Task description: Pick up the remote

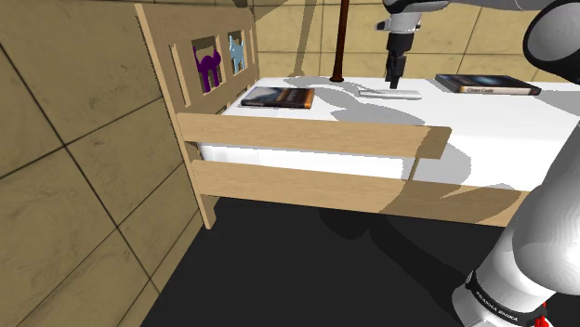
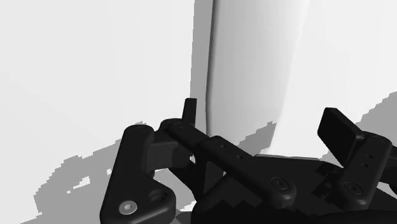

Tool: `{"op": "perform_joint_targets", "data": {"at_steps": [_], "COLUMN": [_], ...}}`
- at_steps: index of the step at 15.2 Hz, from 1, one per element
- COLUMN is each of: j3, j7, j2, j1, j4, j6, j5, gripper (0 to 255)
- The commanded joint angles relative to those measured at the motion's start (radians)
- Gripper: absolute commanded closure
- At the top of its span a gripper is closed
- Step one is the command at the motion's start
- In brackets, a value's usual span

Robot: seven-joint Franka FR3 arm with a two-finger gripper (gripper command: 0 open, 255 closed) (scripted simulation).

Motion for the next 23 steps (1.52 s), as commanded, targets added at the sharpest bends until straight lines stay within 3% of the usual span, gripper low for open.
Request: {"op": "perform_joint_targets", "data": {"at_steps": [1, 7, 8, 17, 23], "j3": [-0.001, 0.001, 0.001, 0.001, -0.002], "j7": [-0.010, -0.005, -0.006, -0.005, -0.012], "j2": [0.008, -0.004, -0.003, -0.004, 0.013], "j1": [-0.002, 0.001, 0.001, 0.001, -0.003], "j4": [-0.016, -0.091, -0.092, -0.090, 0.009], "j6": [0.024, 0.089, 0.091, 0.089, 0.004], "j5": [0.005, -0.001, -0.001, -0.001, 0.007], "gripper": [0, 0, 255, 255, 255]}}
